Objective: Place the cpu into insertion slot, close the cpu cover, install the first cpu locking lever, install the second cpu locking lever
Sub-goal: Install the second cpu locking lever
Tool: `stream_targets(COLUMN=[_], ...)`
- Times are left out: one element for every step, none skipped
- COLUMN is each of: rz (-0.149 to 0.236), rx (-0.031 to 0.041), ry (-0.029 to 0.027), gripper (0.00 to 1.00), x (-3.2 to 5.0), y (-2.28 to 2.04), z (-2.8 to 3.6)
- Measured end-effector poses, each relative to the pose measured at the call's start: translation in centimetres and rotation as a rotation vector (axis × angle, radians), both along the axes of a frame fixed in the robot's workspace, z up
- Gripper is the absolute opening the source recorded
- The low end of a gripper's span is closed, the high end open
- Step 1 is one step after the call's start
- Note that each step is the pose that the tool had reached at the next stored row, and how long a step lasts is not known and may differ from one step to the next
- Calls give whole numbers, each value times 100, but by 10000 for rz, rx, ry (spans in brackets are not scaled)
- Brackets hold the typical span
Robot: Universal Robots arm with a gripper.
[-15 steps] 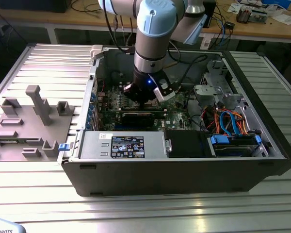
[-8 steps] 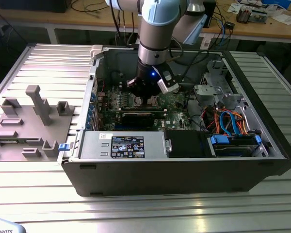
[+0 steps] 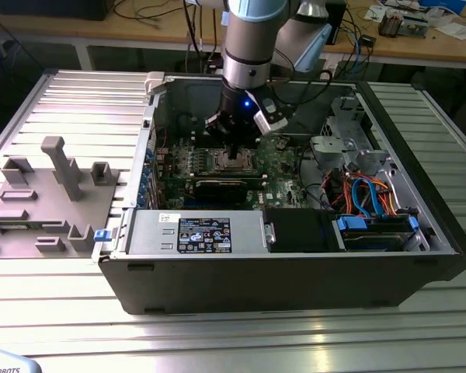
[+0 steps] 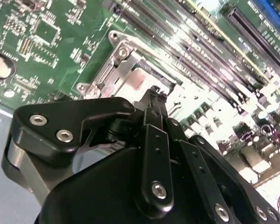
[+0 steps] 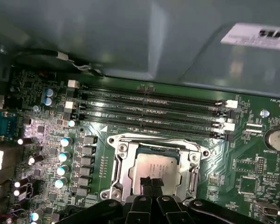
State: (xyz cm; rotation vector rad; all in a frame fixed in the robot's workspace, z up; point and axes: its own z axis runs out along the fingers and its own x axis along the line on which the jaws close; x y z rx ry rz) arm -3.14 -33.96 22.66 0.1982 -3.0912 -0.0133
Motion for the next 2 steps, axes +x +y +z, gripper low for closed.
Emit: stream_targets(rz=[0,0], rx=[-124,-174], ry=[0,1], gripper=[11,11], x=[1,1], y=[37,43], z=[146,240])
